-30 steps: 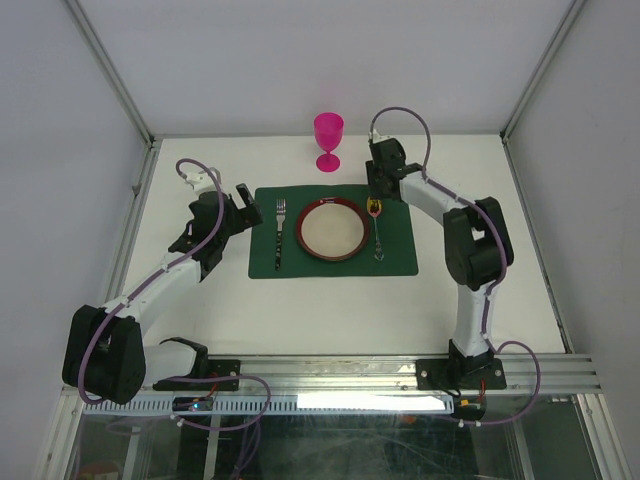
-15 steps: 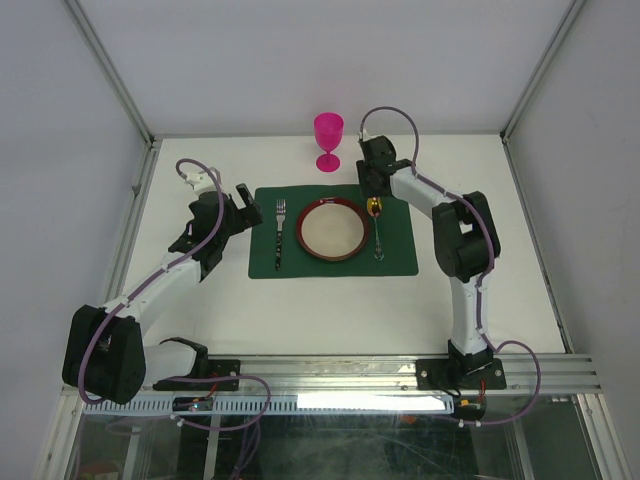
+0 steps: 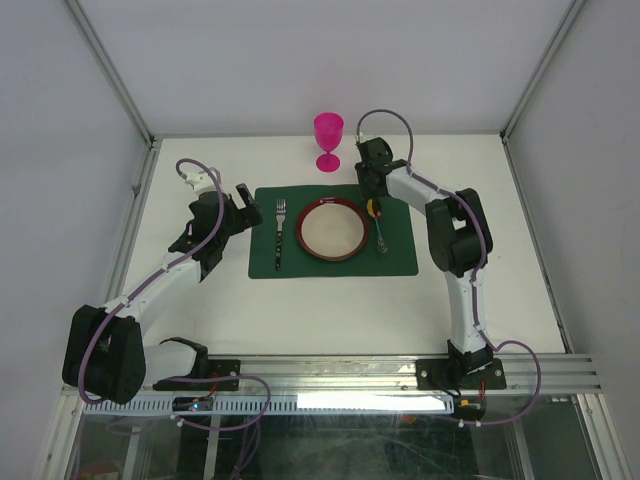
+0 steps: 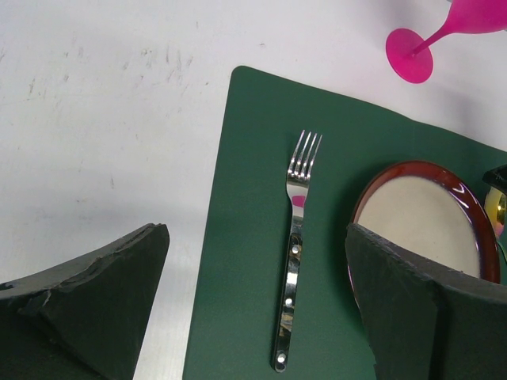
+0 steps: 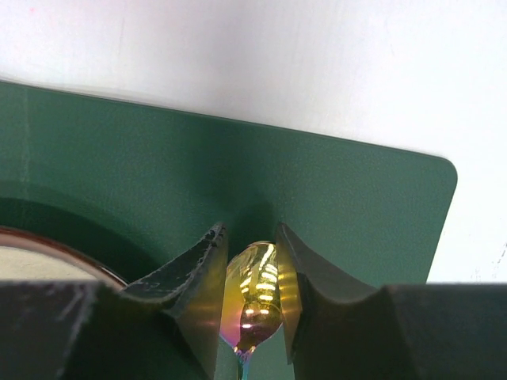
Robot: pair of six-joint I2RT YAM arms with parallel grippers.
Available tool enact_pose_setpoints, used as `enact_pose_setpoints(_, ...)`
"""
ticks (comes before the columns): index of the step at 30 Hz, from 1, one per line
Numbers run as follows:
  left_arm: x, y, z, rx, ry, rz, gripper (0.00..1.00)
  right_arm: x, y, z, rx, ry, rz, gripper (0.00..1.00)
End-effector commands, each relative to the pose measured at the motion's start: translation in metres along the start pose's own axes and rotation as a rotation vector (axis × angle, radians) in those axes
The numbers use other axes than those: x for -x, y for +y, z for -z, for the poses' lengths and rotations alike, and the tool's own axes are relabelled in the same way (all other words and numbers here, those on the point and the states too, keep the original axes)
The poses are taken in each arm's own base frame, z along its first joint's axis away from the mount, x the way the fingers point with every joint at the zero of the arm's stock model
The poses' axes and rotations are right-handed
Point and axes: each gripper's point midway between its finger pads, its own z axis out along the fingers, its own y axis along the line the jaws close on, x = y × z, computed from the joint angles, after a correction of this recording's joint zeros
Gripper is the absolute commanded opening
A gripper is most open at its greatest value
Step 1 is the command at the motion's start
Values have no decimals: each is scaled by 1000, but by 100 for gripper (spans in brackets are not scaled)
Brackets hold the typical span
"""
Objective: Set the dinner table for one person
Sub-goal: Adjust the spoon at the center of the board.
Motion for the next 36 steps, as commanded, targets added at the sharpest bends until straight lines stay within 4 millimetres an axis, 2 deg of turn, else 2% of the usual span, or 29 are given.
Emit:
enact_pose_setpoints(1,15,-3,0,-15,-54,10,99,24,-5,4,-10,-58,0,33)
enact_pose_setpoints(9,16,-4,0,-20,-54,11,99,18,-12,10,-38,-45,-2,31)
enact_pose_setpoints(24,20,-8,6,-43,-66,19,99,13,-17,35,-56,-43,-20,29)
enact_pose_setpoints(28,20,-7,9,-45,-67,22,99,16,-14,41,-55,-59,-18,29)
enact_pose_setpoints(36,19,-6,10,-41,-66,24,99,32,-13,41,-53,-113,3,29)
